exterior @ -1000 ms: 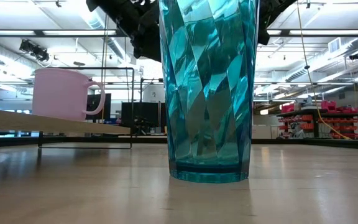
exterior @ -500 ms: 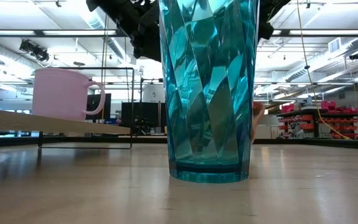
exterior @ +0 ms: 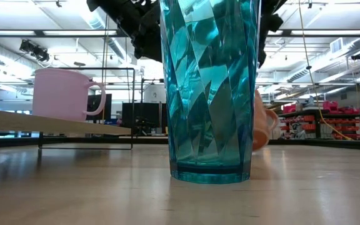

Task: Stack small to large cups/mugs on shelf
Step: Put the orange mug on the shelf

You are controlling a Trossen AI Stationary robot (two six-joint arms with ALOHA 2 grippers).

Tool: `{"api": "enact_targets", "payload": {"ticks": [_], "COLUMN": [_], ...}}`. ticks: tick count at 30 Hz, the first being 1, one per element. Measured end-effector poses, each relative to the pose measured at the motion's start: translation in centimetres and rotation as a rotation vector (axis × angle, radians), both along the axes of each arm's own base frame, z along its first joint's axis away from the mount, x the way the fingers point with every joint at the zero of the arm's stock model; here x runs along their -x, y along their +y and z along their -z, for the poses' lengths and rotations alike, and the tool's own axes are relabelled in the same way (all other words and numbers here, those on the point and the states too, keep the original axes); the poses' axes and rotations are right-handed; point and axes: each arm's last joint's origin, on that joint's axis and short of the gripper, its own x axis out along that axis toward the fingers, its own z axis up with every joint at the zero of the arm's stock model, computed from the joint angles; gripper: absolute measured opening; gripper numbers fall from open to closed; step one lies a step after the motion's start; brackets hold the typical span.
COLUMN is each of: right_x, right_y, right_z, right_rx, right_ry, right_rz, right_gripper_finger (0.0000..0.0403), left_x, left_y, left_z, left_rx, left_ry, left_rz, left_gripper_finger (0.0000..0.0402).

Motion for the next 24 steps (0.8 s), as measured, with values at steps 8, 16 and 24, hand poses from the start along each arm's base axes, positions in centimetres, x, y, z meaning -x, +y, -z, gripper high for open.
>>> {"api": "enact_targets", "payload": {"ticks": [8,16,24], "right_x": [0.1,0.4,0.5], "right_y": [1.9,3.0,3.1], "right_z": [-0.1,-0.2,-0.4], "right_rx": [-0.014,0.011,0.014], "right_ry": [0.006,0.028,0.024], "right_rz": [-0.015,0.000,0.012], "right_gripper_finger": [0.0000,0.0000,0.0002], "left_x": [0.0,0.0,0.0], "left_y": [0.0,0.0,0.0], "left_z": [0.0,0.0,0.0], "left_rx": [0.000,0.000,0.020], "left_ry": [0.000,-0.001,-0.008], "left_rz": [0.000,0.000,-0.015], "left_gripper_finger": [0.0040,0.0031,0.0032]}}
